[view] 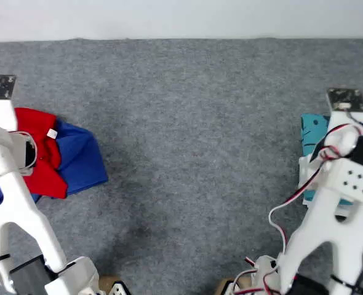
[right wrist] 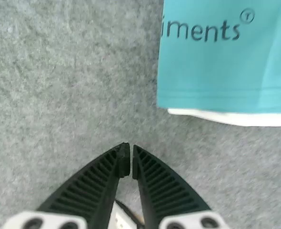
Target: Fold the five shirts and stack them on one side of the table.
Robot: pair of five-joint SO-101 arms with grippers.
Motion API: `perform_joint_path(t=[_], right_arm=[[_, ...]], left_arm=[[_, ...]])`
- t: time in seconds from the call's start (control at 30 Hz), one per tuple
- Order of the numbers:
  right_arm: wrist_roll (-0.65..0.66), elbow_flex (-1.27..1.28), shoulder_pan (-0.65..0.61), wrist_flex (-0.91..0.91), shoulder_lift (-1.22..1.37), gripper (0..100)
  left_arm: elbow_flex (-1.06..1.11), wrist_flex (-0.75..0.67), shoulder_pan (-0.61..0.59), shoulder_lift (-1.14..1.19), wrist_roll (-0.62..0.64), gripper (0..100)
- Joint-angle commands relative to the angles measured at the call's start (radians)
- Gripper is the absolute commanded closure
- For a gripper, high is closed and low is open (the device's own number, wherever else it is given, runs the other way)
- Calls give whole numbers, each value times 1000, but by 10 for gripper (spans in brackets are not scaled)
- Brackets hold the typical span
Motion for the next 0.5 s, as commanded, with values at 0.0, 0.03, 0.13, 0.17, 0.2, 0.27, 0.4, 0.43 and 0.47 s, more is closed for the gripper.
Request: perform_joint_path(t=[0.0,0.03,0.13,0.17,0.2,0.27,0.4,0.43,0.47], right_arm=[[-17,40,-7,41,-84,984],[-15,52,-5,41,-97,984],[-17,74,-4,41,-131,984],[-17,80,-4,41,-137,983],[-17,84,-4,41,-140,983],[-17,91,-4,41,-145,983],[-18,94,-2,41,-148,984],[-18,94,-2,41,-145,984],[-18,94,-2,41,-145,984]], left_arm=[[-4,-63,23,-34,-57,843],[-2,-86,23,-32,-78,833],[30,-178,23,3,-109,798],[42,-201,23,31,-117,780],[50,-216,23,66,-127,765],[50,-229,23,152,-146,751],[31,-229,20,331,-184,750],[22,-227,17,374,-190,750],[13,-227,15,411,-192,752]])
